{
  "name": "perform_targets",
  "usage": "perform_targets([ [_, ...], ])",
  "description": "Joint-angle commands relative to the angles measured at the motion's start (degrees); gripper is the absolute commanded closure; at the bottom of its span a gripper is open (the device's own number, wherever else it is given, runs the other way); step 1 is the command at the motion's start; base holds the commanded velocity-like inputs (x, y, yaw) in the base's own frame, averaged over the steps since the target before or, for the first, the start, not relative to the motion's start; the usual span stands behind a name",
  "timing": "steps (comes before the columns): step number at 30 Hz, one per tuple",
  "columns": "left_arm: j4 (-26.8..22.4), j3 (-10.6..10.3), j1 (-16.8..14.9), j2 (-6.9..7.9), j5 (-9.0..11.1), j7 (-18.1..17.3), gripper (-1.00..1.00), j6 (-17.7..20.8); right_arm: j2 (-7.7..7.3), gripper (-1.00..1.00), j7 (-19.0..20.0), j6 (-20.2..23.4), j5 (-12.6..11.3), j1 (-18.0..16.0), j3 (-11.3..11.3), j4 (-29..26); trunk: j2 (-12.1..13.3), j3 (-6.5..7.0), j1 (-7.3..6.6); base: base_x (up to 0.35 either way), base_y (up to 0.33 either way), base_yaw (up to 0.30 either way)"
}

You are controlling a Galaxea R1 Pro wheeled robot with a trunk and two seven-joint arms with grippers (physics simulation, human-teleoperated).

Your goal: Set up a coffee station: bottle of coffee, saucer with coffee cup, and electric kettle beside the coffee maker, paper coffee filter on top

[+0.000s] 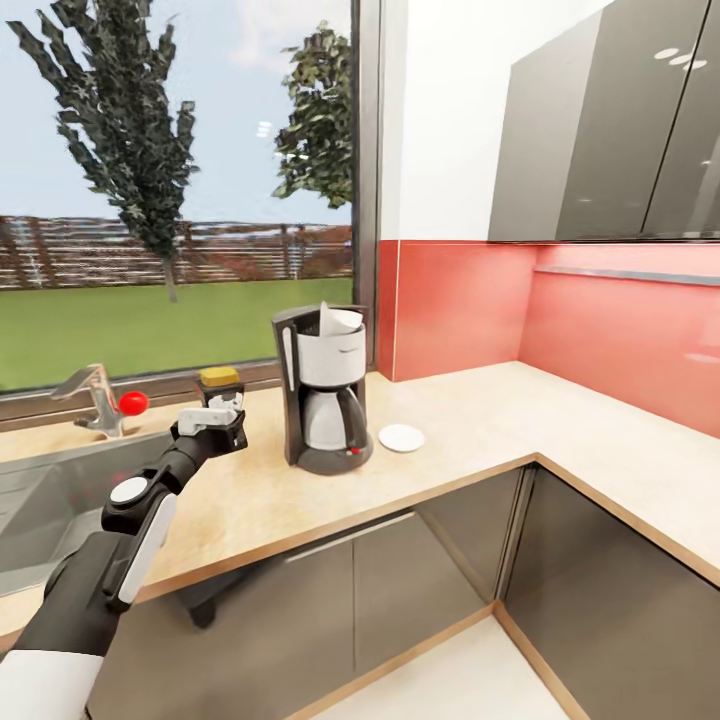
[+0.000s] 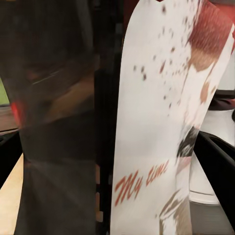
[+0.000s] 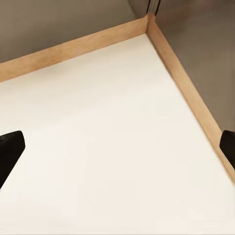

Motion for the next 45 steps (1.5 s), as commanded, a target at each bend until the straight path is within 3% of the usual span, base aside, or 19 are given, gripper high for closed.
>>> perform_targets([
  [1,-0.06,-0.03,-0.04,0.03,0.50,-0.02,1.00,0.34,0.02,-1.00,0.48,-0.13,-0.23,-0.04,-0.20,0.19,-0.05,-0.07,0.01,0.104,-0.028,0.000],
  [28,0.01,0.06,-0.04,0.03,0.50,-0.02,1.00,0.30,0.46,-1.00,0.48,-0.22,0.02,-0.04,0.16,2.78,-0.05,-0.07,0.01,0.063,-0.006,0.000],
  [45,0.03,0.06,-0.04,0.03,0.50,-0.02,1.00,0.17,0.46,-1.00,0.48,-0.22,0.02,-0.05,0.16,2.78,-6.47,-2.94,3.53,0.000,0.000,0.000],
])
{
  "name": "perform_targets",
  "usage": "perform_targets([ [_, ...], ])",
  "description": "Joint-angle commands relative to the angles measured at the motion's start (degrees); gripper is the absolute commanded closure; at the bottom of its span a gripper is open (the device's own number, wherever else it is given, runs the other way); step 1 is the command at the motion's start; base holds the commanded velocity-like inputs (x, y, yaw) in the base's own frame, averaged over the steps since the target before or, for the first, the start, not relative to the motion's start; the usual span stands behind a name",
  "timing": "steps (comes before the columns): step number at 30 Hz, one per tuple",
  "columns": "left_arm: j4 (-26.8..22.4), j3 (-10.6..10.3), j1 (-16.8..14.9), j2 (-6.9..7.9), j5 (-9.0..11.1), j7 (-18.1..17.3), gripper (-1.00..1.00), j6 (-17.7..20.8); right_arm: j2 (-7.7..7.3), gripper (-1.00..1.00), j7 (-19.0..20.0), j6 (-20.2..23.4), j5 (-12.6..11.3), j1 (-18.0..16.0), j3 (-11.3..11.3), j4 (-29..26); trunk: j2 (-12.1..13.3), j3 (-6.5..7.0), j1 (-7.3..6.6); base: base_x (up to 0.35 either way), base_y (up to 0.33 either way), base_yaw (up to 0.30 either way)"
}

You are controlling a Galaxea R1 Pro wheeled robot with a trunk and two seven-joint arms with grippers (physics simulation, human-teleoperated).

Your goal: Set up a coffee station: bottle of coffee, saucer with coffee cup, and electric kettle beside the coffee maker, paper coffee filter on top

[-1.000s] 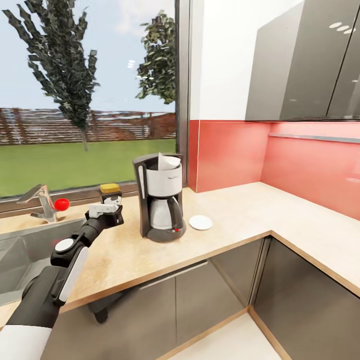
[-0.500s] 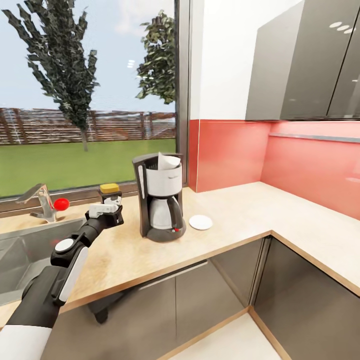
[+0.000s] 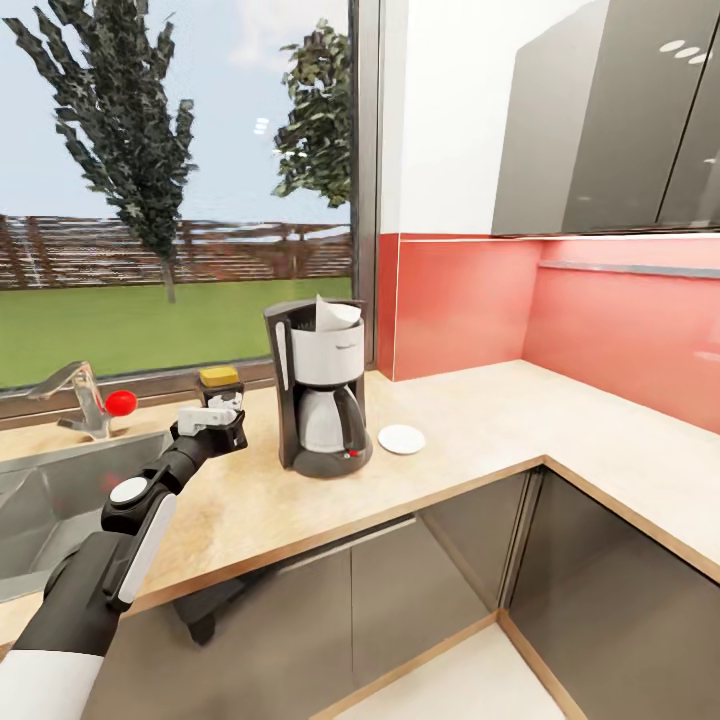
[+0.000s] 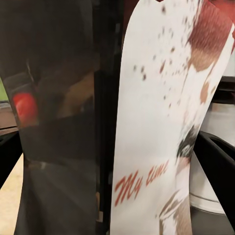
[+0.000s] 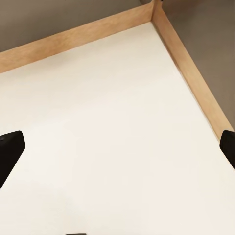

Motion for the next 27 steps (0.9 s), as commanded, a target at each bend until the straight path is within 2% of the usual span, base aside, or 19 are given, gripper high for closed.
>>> perform_targets([
  [1,-0.06,-0.03,-0.04,0.03,0.50,-0.02,1.00,0.34,0.03,-1.00,0.49,-0.13,-0.22,-0.03,-0.27,0.04,-0.04,-0.07,0.00,0.000,0.000,0.000],
  [12,0.13,-0.03,-0.04,0.03,0.48,0.13,1.00,0.29,0.03,-1.00,0.49,-0.13,-0.22,-0.04,-0.27,0.05,-0.04,-0.07,0.00,0.005,0.000,0.000],
  [21,1.53,-0.06,-0.04,0.03,0.50,0.15,1.00,0.17,0.03,-1.00,0.49,-0.13,-0.22,-0.02,-0.20,0.11,-0.04,-0.07,0.00,0.163,0.000,0.000],
  [27,1.61,-0.03,-0.04,0.03,0.50,0.16,1.00,0.18,0.03,-1.00,0.49,-0.13,-0.22,-0.05,-0.21,0.13,-0.04,-0.07,0.00,0.058,0.000,0.000],
])
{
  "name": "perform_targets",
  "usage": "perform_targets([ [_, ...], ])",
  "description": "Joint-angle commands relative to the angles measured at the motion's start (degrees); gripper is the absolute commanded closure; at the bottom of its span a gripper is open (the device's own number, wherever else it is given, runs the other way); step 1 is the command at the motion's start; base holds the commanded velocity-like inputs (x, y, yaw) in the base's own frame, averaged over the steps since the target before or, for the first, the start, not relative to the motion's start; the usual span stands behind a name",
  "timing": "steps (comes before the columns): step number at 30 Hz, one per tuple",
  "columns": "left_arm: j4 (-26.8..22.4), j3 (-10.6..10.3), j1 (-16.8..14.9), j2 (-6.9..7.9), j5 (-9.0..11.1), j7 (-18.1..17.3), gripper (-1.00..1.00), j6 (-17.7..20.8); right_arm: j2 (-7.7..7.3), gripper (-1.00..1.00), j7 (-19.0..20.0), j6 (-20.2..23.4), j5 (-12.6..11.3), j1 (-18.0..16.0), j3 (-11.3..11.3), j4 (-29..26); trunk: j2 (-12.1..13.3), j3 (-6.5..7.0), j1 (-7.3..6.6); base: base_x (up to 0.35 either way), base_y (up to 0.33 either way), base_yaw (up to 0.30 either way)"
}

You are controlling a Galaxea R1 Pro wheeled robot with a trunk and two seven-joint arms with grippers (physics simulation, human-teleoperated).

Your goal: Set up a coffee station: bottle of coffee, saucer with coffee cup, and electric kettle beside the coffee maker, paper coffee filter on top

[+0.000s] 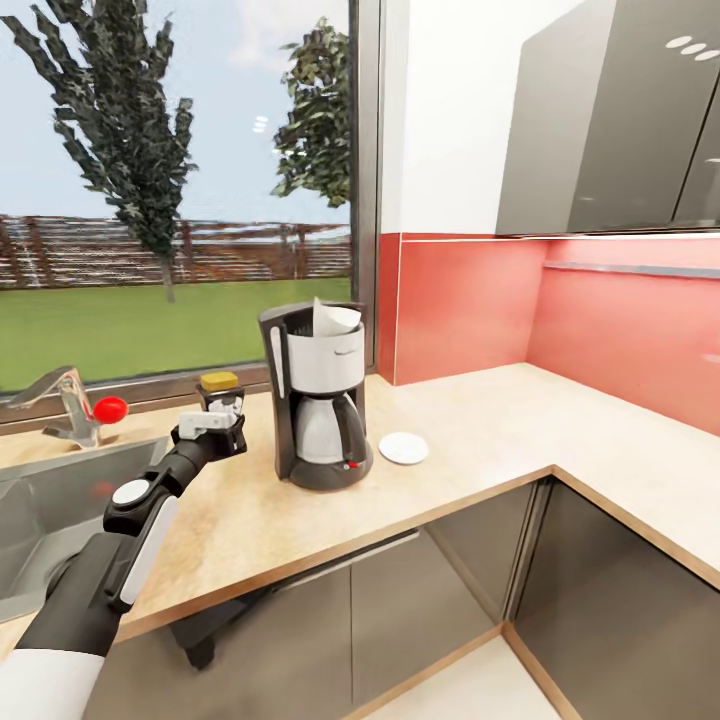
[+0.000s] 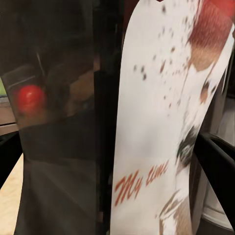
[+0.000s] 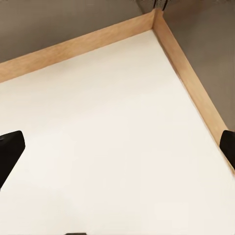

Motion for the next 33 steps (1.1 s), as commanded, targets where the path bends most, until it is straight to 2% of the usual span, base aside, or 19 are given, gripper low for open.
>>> perform_targets([
  [1,-0.03,-0.03,-0.04,0.04,0.50,-0.02,1.00,0.33,0.03,-1.00,0.49,-0.13,-0.22,-0.03,-0.27,0.04,-0.04,-0.07,0.00,0.010,0.000,0.000],
  [14,0.02,-0.05,-0.04,0.04,0.50,-0.02,1.00,0.32,0.03,-1.00,0.49,-0.13,-0.23,-0.03,-0.32,0.02,-5.26,-2.40,2.86,0.001,0.000,0.000],
  [33,-0.06,-0.03,-0.04,0.04,0.50,-0.02,1.00,0.27,0.03,-1.00,0.49,-0.13,-0.22,-0.01,-0.33,0.05,-5.26,-3.86,2.86,0.000,0.000,0.000],
])
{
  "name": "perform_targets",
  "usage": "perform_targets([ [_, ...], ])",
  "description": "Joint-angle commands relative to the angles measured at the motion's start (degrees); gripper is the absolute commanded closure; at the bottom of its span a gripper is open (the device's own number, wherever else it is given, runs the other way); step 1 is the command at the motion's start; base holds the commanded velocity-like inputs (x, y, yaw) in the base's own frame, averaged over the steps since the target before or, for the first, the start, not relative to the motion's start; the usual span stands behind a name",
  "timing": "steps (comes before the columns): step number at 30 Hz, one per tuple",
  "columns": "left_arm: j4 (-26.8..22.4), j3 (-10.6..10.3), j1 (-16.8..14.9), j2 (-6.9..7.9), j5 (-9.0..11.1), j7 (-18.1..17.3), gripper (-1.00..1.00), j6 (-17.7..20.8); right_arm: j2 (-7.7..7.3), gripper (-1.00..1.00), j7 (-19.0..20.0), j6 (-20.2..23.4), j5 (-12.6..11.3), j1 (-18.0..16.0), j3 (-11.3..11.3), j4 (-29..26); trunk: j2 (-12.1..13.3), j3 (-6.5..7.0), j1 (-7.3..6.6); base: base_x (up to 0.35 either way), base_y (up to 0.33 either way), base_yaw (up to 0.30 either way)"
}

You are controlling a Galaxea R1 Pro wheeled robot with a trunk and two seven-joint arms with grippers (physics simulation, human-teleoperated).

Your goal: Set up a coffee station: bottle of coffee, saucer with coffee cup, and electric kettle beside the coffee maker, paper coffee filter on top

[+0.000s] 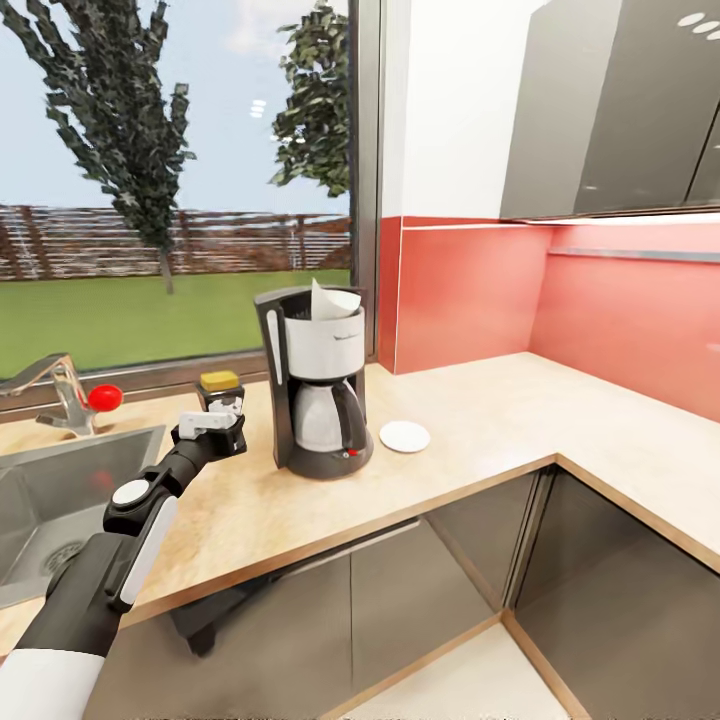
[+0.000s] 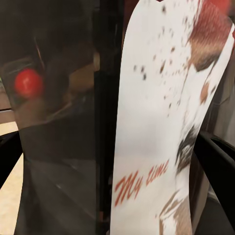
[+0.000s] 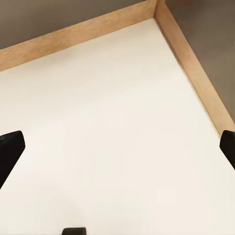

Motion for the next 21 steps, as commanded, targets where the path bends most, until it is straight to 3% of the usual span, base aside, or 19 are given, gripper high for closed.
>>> perform_targets([
  [1,-0.06,-0.03,-0.04,0.04,0.50,-0.02,1.00,0.33,0.03,-1.00,0.49,-0.13,-0.22,-0.05,-0.27,0.04,-0.04,-0.16,0.00,0.000,0.000,0.000],
  [9,1.23,-0.03,-0.04,0.04,0.50,-0.02,1.00,-4.50,0.03,-1.00,0.49,-0.13,-0.22,-0.03,-0.27,0.04,-0.04,-0.88,0.00,0.000,0.000,0.000],
  [21,1.69,-0.11,-0.04,0.03,0.50,-0.02,1.00,-7.44,0.03,-1.00,0.49,-0.13,-0.22,-0.05,-0.27,0.04,-0.04,-1.96,0.00,0.000,0.000,0.000],
])
